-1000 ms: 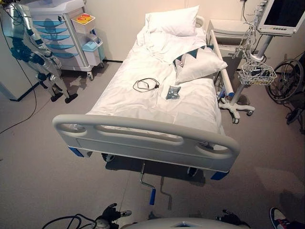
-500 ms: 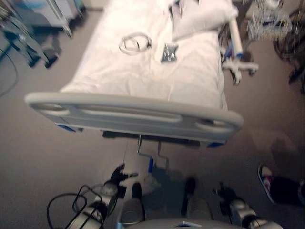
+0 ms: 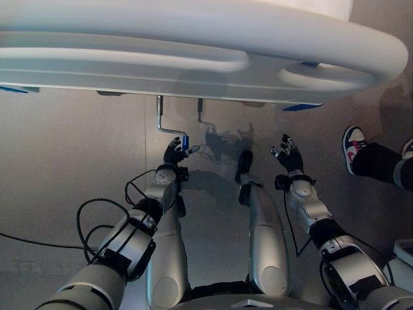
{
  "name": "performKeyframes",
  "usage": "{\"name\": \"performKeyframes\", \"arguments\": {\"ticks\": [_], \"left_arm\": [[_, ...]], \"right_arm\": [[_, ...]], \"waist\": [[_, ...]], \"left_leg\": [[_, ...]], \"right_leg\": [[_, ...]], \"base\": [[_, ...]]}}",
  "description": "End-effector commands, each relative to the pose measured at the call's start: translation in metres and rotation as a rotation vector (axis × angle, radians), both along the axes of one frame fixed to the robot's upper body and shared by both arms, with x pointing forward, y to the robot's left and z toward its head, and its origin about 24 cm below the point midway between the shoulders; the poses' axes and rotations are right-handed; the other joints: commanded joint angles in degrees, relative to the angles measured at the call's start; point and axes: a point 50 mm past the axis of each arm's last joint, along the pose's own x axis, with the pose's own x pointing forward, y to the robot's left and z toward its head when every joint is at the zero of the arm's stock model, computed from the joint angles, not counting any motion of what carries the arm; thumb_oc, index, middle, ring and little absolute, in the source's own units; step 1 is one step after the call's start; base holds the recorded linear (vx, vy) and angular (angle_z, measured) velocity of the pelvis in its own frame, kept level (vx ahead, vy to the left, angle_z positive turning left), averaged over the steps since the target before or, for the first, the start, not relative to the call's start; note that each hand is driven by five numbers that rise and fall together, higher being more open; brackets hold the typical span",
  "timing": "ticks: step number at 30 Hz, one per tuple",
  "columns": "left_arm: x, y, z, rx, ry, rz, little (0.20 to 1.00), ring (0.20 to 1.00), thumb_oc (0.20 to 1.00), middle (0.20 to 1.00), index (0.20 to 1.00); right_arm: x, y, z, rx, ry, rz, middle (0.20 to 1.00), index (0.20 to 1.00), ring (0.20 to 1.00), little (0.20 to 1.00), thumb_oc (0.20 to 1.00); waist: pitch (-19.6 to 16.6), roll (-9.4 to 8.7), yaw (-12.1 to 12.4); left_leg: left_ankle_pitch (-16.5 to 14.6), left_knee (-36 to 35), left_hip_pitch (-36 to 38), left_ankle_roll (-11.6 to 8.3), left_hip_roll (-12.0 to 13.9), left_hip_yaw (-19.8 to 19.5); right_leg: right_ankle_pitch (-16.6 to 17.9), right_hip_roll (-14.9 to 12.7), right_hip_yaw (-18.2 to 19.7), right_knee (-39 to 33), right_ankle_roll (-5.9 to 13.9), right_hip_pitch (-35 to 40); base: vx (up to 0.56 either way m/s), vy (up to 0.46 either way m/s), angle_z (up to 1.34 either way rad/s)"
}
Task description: Raise the hospital bed
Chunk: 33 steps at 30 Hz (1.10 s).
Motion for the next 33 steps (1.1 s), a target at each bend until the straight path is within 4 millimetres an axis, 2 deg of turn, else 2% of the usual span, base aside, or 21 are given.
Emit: {"name": "performKeyframes", "arguments": {"ticks": [1, 4, 5, 10, 24, 33], "left_arm": [[0.002, 0.001, 0.005, -0.048, -0.028, 0.046, 1.000, 1.000, 1.000, 1.000, 1.000], [0.005, 0.002, 0.013, -0.045, -0.056, 0.053, 1.000, 1.000, 1.000, 1.000, 1.000], [0.005, 0.004, 0.014, -0.051, -0.059, 0.060, 1.000, 1.000, 1.000, 1.000, 1.000], [0.010, 0.007, 0.028, -0.063, -0.112, 0.074, 1.000, 1.000, 1.000, 1.000, 1.000], [0.022, -0.004, 0.059, -0.105, -0.207, 0.052, 1.000, 1.000, 1.000, 1.000, 1.000], [0.023, -0.015, 0.065, -0.137, -0.221, 0.002, 1.000, 1.000, 1.000, 1.000, 1.000]], "right_arm": [[-0.010, -0.010, 0.008, -0.007, -0.088, -0.038, 1.000, 1.000, 1.000, 1.000, 1.000], [-0.010, -0.005, 0.009, 0.018, -0.100, -0.039, 1.000, 1.000, 1.000, 1.000, 1.000], [-0.010, -0.003, 0.007, 0.013, -0.094, -0.029, 1.000, 1.000, 1.000, 1.000, 1.000], [-0.010, -0.001, 0.012, -0.003, -0.118, -0.025, 1.000, 1.000, 1.000, 1.000, 1.000], [-0.006, -0.003, 0.026, -0.013, -0.175, -0.015, 1.000, 1.000, 1.000, 1.000, 1.000], [-0.007, -0.004, 0.028, -0.005, -0.185, -0.014, 1.000, 1.000, 1.000, 1.000, 1.000]], "waist": [[-1.39, -0.34, -0.35], [-1.39, -0.25, -0.45], [-1.39, -0.17, -0.38], [-1.39, -0.12, -0.57], [-1.39, -0.41, -1.60], [-1.39, -0.31, -1.84]], "left_leg": [[2.07, 1.92, -4.47, 2.73, -0.02, -1.07], [1.63, 3.25, -7.39, 2.75, 0.16, -1.34], [-0.34, 4.08, -7.19, 2.44, 0.40, -1.54], [-1.34, 6.15, -10.22, 2.58, 0.26, -1.78], [-3.01, 9.10, -15.25, 2.58, 0.75, -1.24], [-3.50, 10.28, -16.83, 2.71, 0.78, -1.30]], "right_leg": [[0.45, -1.58, 3.80, 2.90, 4.53, -2.52], [-0.08, -1.84, 3.94, 4.31, 4.52, -5.10], [-2.01, -1.85, 4.13, 5.62, 5.13, -5.04], [-2.98, -2.01, 4.46, 8.03, 5.18, -8.14], [-3.03, -1.86, 4.87, 8.79, 5.38, -13.25], [-3.08, -1.84, 5.04, 9.32, 5.23, -14.64]], "base": [[0.00, 0.000, 0.00], [0.02, -0.001, 0.00], [0.08, -0.005, 0.01], [0.03, 0.013, 0.03], [0.03, 0.020, -0.01], [0.00, 0.000, 0.00]]}}
